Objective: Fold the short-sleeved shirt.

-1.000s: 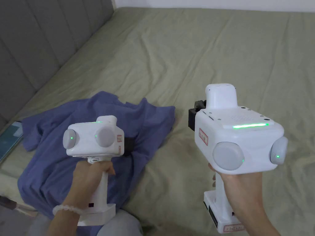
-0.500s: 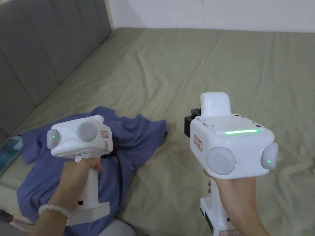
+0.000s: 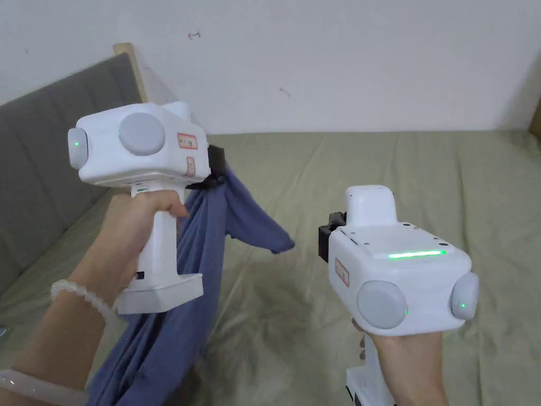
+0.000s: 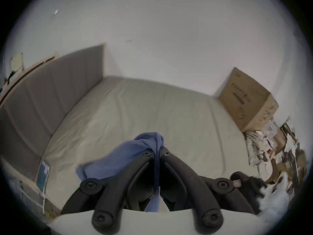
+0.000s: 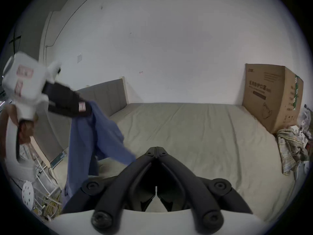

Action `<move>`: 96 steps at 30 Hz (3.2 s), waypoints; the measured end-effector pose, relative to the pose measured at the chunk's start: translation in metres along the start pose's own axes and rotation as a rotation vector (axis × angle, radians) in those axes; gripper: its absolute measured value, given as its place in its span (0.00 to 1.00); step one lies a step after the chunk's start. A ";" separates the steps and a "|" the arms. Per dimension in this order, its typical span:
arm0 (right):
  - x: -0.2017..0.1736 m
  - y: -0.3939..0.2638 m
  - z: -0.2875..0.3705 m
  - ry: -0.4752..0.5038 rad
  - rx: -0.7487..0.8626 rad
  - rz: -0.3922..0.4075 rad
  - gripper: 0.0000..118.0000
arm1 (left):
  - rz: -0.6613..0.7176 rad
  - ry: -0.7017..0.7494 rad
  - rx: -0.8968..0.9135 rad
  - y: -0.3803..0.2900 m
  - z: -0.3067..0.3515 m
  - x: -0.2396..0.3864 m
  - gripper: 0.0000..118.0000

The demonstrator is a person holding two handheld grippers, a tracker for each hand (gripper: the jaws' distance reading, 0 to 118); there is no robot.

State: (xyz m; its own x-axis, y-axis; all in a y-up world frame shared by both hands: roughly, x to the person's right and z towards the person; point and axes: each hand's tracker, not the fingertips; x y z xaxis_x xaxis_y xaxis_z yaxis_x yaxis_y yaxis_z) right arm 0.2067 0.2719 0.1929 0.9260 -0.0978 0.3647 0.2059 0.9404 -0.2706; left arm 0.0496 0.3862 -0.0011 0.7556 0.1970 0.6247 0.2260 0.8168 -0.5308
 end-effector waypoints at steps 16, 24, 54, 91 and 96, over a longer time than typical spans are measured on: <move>0.179 -0.022 0.114 -0.526 0.009 -0.051 0.01 | -0.234 -0.450 -0.302 -0.144 -0.113 0.258 0.03; 0.216 -0.065 0.119 -0.543 -0.100 -0.169 0.01 | -0.388 -0.353 -0.590 -0.302 -0.179 0.280 0.03; 0.133 -0.078 0.044 -0.288 -0.235 -0.119 0.01 | -0.013 -0.047 -0.393 -0.205 -0.091 0.035 0.00; 0.192 -0.114 -0.051 -0.284 -0.436 -0.175 0.01 | -0.027 0.267 -0.506 -0.147 -0.266 -0.033 0.03; 0.217 -0.105 -0.043 -0.273 -0.418 -0.233 0.01 | -0.020 0.244 -0.504 -0.142 -0.259 -0.038 0.03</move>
State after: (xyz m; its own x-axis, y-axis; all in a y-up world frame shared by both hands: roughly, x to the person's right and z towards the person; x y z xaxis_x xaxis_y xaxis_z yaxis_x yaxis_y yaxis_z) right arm 0.3994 0.1378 0.2619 0.7364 -0.1477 0.6603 0.5555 0.6892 -0.4653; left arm 0.1483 0.1225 -0.0979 0.8551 0.0037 0.5185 0.4624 0.4470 -0.7657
